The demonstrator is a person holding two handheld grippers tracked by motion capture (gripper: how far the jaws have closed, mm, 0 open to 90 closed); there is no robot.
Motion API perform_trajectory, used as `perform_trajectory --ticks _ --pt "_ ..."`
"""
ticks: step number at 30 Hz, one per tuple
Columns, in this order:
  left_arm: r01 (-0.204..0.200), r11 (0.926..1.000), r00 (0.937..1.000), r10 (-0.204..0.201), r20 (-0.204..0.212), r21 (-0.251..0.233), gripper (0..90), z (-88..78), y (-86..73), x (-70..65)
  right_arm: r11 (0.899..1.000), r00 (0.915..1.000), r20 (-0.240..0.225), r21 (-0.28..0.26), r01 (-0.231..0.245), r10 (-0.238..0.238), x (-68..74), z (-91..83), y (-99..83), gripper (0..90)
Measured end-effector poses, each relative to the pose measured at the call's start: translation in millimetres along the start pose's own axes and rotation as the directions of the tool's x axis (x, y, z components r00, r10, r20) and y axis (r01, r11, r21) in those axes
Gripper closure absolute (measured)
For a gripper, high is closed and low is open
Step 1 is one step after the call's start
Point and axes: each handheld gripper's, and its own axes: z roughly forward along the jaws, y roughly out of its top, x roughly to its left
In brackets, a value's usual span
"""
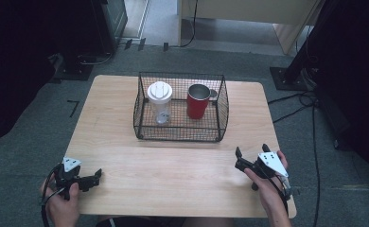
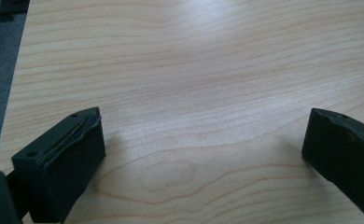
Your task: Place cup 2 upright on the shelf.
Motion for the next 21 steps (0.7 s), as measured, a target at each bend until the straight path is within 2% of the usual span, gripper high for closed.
perform_trajectory --ticks 5,8,12,13,14,16,19,21 --pt "0.0 1.0 1.0 0.0 0.0 0.0 0.0 0.0 0.0 0.0 1.0 0.9997 0.024 0.024 0.009 -0.01 -10.5 -5.5 -6.1 0.2" --pt "0.0 1.0 1.0 0.0 0.0 0.0 0.0 0.0 0.0 0.0 0.998 0.9992 0.033 0.057 0.019 -0.021 -16.3 -9.3 -11.3 0.2" --pt "0.0 1.0 1.0 0.0 0.0 0.001 0.0 0.0 0.0 0.0 0.994 0.9985 0.055 0.109 -0.002 -0.004 -26.1 -12.8 -19.7 0.2" --pt "-0.001 1.0 1.0 0.001 0.0 0.0 0.0 0.0 0.0 0.0 0.992 0.998 0.062 0.124 0.004 -0.011 -29.0 -13.4 -22.1 1.0" --pt "-0.001 1.0 1.0 0.001 0.0 0.001 0.0 -0.1 0.0 0.0 0.989 0.9979 0.065 0.148 -0.012 0.003 -31.7 -14.9 -22.4 1.6" --pt "-0.001 1.0 1.0 0.001 0.0 0.001 0.0 -0.1 0.0 0.0 0.99 0.997 0.075 0.138 -0.032 0.022 -36.1 -17.9 -23.0 1.6" --pt "0.0 1.0 1.0 0.0 0.0 0.0 0.0 0.0 0.0 0.0 0.985 0.9964 0.083 0.172 -0.032 0.018 -41.3 -21.3 -23.9 1.6" --pt "0.0 1.0 1.0 0.0 0.0 0.0 0.0 0.0 0.0 0.0 0.975 0.9971 0.065 0.216 -0.052 0.039 -44.7 -22.7 -24.6 1.6"
